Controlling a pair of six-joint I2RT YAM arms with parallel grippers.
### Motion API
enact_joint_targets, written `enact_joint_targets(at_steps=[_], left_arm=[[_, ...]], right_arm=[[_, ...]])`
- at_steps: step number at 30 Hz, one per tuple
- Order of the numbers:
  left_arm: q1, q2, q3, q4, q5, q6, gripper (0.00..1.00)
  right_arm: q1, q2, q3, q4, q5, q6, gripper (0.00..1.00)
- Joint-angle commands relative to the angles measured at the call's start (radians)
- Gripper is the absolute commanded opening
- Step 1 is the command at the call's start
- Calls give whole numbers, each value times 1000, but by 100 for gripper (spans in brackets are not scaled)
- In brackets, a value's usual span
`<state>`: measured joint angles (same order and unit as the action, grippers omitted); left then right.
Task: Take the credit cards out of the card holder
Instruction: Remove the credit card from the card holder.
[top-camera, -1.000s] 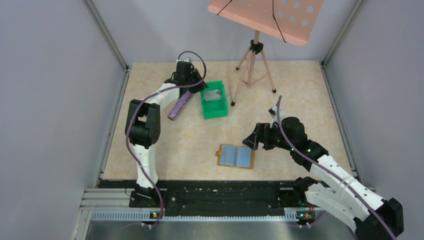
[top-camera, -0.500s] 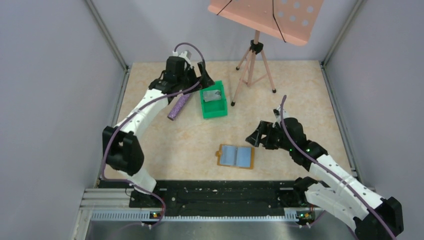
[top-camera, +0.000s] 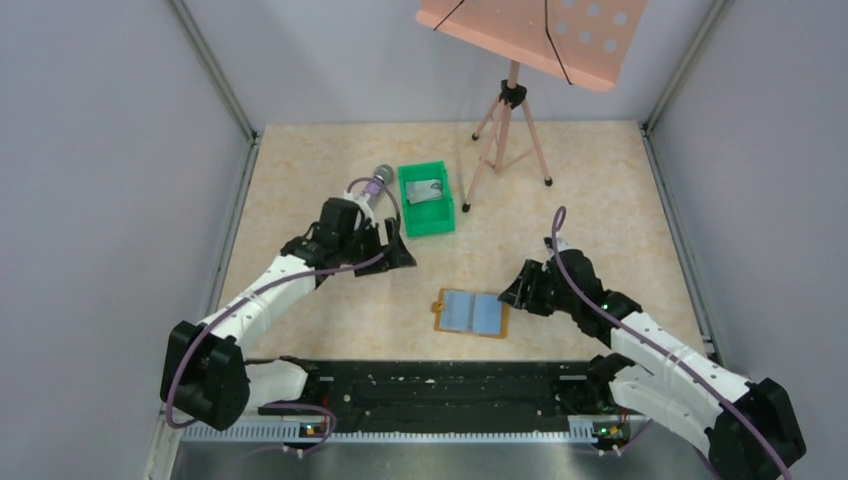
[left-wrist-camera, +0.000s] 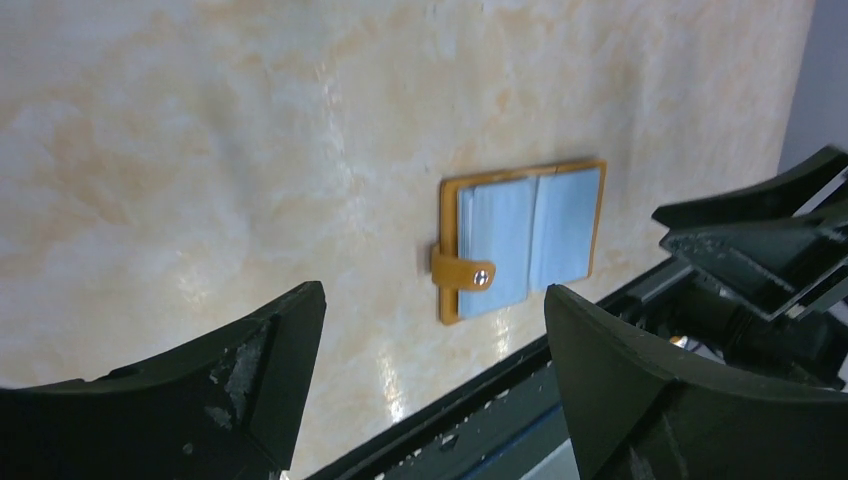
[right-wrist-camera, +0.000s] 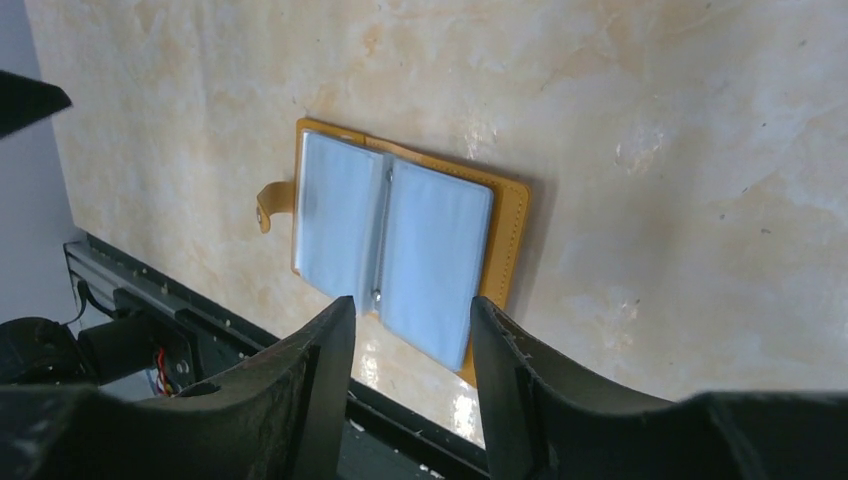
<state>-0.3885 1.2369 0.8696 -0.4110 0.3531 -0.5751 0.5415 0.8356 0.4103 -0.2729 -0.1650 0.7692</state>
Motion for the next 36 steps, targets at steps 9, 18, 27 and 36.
enact_joint_targets(at_steps=[9,18,27,36], left_arm=[[-238,15,-159,241,50,-144,79],[-253,-10,-195,236,-61,-165,76],[-253,-338,-178,10,-436,-131,82],[-253,-629,-188,-99,-686,-77,98]], right_arm=[[257,163,80,180,94,116,46],[373,398,203,167,266,186,64],[443,522,316,6,453,292,69],[500,689,468,-118,558,345,69]])
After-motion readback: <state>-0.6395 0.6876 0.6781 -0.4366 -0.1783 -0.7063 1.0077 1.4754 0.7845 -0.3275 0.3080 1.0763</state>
